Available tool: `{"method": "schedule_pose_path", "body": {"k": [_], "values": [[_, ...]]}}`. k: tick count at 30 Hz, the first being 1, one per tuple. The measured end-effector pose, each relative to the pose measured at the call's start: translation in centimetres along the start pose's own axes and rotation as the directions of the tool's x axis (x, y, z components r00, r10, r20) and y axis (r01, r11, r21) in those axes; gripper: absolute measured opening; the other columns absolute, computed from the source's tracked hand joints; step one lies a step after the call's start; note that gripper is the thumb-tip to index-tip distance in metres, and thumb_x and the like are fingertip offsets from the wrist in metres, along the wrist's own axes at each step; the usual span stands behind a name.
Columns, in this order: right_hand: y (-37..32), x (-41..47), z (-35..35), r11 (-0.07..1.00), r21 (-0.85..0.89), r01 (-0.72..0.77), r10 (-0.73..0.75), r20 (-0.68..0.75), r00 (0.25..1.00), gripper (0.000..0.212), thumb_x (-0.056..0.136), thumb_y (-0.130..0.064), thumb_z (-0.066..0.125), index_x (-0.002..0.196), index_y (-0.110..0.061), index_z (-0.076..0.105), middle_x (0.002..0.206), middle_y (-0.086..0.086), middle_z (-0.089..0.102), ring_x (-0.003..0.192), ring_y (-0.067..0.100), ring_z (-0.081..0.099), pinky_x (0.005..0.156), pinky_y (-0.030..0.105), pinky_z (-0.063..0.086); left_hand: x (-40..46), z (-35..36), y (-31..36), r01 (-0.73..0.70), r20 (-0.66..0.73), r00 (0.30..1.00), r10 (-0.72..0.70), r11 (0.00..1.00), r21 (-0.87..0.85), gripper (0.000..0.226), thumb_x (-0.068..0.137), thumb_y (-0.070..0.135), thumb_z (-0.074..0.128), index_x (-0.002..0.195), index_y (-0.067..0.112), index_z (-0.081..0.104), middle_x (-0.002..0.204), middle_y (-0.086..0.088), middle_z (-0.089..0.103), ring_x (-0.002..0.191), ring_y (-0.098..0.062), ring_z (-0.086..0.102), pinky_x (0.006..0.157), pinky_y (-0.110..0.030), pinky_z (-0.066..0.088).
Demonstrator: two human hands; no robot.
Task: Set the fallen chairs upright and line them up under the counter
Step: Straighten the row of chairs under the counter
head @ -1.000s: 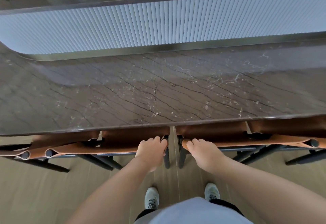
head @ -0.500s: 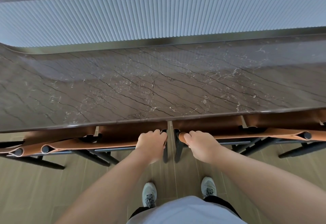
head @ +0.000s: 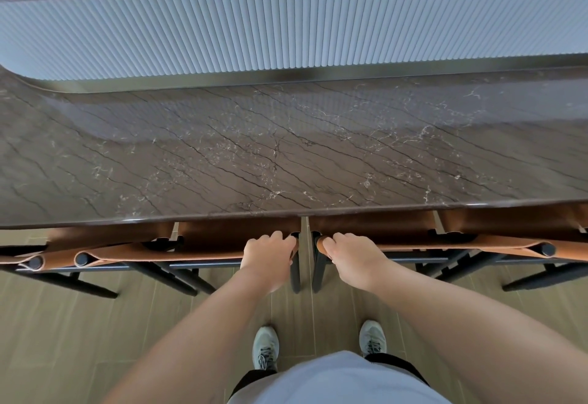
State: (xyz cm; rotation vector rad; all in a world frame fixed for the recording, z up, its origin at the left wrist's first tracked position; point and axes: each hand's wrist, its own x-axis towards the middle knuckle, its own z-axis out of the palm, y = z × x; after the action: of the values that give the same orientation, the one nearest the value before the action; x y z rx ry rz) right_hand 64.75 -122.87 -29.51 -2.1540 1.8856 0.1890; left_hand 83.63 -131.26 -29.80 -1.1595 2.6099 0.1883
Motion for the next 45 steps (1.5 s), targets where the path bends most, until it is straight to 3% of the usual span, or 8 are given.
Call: {"method": "schedule_pose_path", "body": {"k": [16,21,23,27,30,33,38,45], "values": [[0.0,-0.6,0.4,0.999,0.016,-0.035,0.036,-0.021,0.999,0.042,0.087,-0.009,0.064,0.126,-0.015,0.048,0.107,0.005,0.057,0.091,0.023,0.057,0.063,0.033,0.047,0.4,-0.7,-0.2,-0.029,0.055,0.998,0.028,0.999,0.023,0.028,0.096,0.041,0.053,0.118,0.025,0.051,0.105,0.000,0.055,0.093,-0.024,0.059,0.064,-0.034,0.038],[0.6,-0.9,-0.1,0.956,0.268,-0.121,0.118,0.028,0.993,0.040,0.091,-0.034,0.062,0.128,-0.021,0.050,0.115,-0.002,0.056,0.102,0.021,0.057,0.080,0.038,0.054,1.8,-3.3,-1.7,0.082,0.209,0.978,-0.009,0.936,-0.342,0.047,0.086,0.062,0.053,0.124,0.034,0.056,0.110,0.011,0.061,0.094,-0.015,0.059,0.071,-0.030,0.046],[1.3,-1.2,-0.7,0.870,0.460,-0.181,0.186,0.034,0.982,0.041,0.091,-0.041,0.060,0.127,-0.025,0.052,0.116,-0.008,0.055,0.104,0.016,0.057,0.085,0.036,0.052,2.0,-4.4,-1.2,0.189,0.210,0.974,-0.081,0.800,-0.570,0.041,0.086,0.062,0.054,0.119,0.037,0.058,0.106,0.020,0.064,0.090,-0.008,0.062,0.071,-0.027,0.046],[3.4,-1.9,-2.3,0.600,0.739,-0.306,0.431,0.024,0.902,0.031,0.088,-0.046,0.057,0.115,-0.031,0.058,0.104,-0.019,0.057,0.097,0.005,0.057,0.080,0.027,0.046,2.3,-6.7,1.9,0.277,0.216,0.954,-0.208,0.341,-0.899,0.027,0.082,0.057,0.060,0.096,0.035,0.069,0.088,0.017,0.072,0.083,-0.004,0.067,0.069,-0.024,0.047],[5.8,-2.9,-3.7,0.205,0.942,-0.265,0.586,0.099,0.804,0.015,0.088,-0.038,0.062,0.095,-0.025,0.065,0.095,-0.007,0.068,0.093,0.014,0.064,0.078,0.030,0.049,2.2,-8.0,4.6,0.264,0.230,0.944,-0.235,0.123,-0.957,0.023,0.088,0.050,0.060,0.100,0.033,0.070,0.092,0.012,0.075,0.077,-0.004,0.068,0.071,-0.027,0.048],[8.6,-5.0,-4.9,-0.200,0.968,-0.154,0.571,0.243,0.784,0.012,0.092,-0.027,0.062,0.097,-0.018,0.068,0.099,0.005,0.073,0.093,0.023,0.070,0.078,0.033,0.056,2.2,-9.0,7.4,0.270,0.270,0.926,-0.264,-0.035,-0.962,0.023,0.091,0.042,0.061,0.104,0.026,0.071,0.097,0.002,0.076,0.076,-0.010,0.067,0.071,-0.029,0.047],[13.1,-9.3,-5.7,-0.395,0.917,-0.057,0.507,0.269,0.819,0.018,0.095,-0.023,0.060,0.107,-0.011,0.066,0.098,0.008,0.075,0.090,0.026,0.073,0.077,0.036,0.057,2.2,-10.1,13.0,0.229,0.302,0.909,-0.287,-0.262,-0.937,0.023,0.093,0.035,0.059,0.104,0.021,0.072,0.096,-0.004,0.076,0.072,-0.012,0.068,0.065,-0.027,0.047],[17.1,-14.0,-4.3,-0.460,0.886,-0.054,0.468,0.294,0.833,0.022,0.094,-0.026,0.058,0.109,-0.012,0.067,0.098,0.008,0.076,0.088,0.024,0.074,0.072,0.034,0.057,0.6,-11.1,20.8,0.185,0.250,0.938,-0.240,-0.262,-0.947,0.021,0.089,0.035,0.057,0.095,0.031,0.077,0.099,-0.005,0.076,0.080,-0.015,0.068,0.062,-0.023,0.049]]}}
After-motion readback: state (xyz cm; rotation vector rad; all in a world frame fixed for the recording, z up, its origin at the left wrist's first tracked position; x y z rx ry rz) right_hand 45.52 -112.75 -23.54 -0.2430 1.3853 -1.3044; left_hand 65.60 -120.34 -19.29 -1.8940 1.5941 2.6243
